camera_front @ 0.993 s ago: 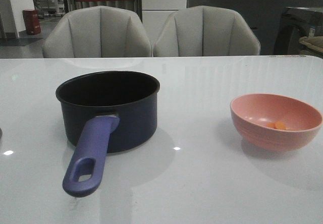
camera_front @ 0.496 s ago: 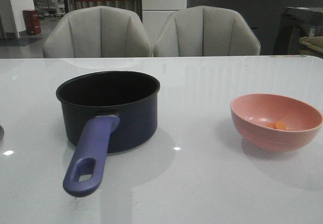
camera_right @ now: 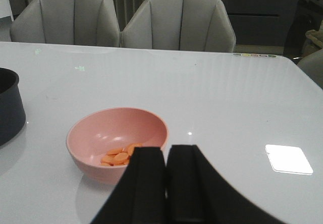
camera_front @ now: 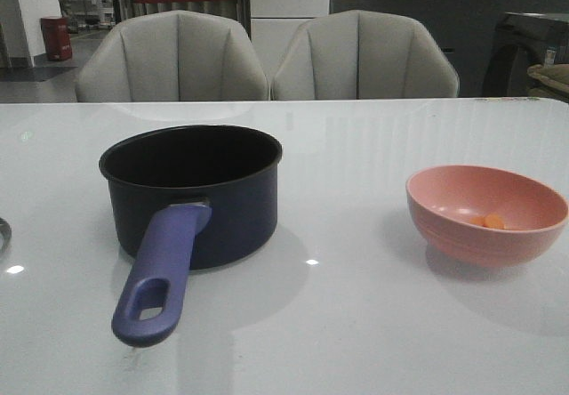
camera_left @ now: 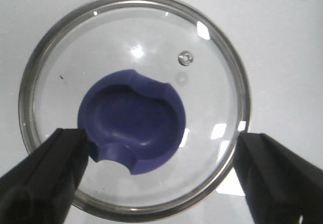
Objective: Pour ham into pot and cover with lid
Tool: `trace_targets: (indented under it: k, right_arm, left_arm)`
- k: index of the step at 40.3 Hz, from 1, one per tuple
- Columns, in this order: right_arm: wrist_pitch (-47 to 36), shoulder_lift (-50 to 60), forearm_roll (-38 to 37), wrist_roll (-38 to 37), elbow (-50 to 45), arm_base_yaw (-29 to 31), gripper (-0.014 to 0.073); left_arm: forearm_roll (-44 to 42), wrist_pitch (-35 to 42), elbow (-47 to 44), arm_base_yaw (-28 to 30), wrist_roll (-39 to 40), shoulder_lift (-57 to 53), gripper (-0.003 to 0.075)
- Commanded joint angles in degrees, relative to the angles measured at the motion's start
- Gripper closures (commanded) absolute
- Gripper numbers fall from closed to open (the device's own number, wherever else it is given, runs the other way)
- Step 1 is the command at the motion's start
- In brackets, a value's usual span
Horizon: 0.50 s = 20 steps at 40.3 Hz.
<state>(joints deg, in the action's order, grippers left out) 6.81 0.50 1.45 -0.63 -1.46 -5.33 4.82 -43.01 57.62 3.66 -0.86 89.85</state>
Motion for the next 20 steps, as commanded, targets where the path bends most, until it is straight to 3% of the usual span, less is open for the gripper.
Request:
trace_targets:
  k: [1,6,20]
  right_arm:
    - [-4.37,1.22,-0.65,0.14,-0.64,0.25,0.0445]
    - [-4.37,1.22,-0.65,0.14,-0.64,0.25,0.0445]
    - [-4.37,1.22,-0.65,0.14,-0.64,0.25,0.0445]
  left_arm:
    - [0.81,0.53,1.19,-1.01,0.11,-5.65,0.0112]
    - [0.53,1.91,0.11,-2.69,0.11,-12.53,0.0112]
    - [-1.02,16.06,-12.23,-8.28,0.11,-35.54,0.0112]
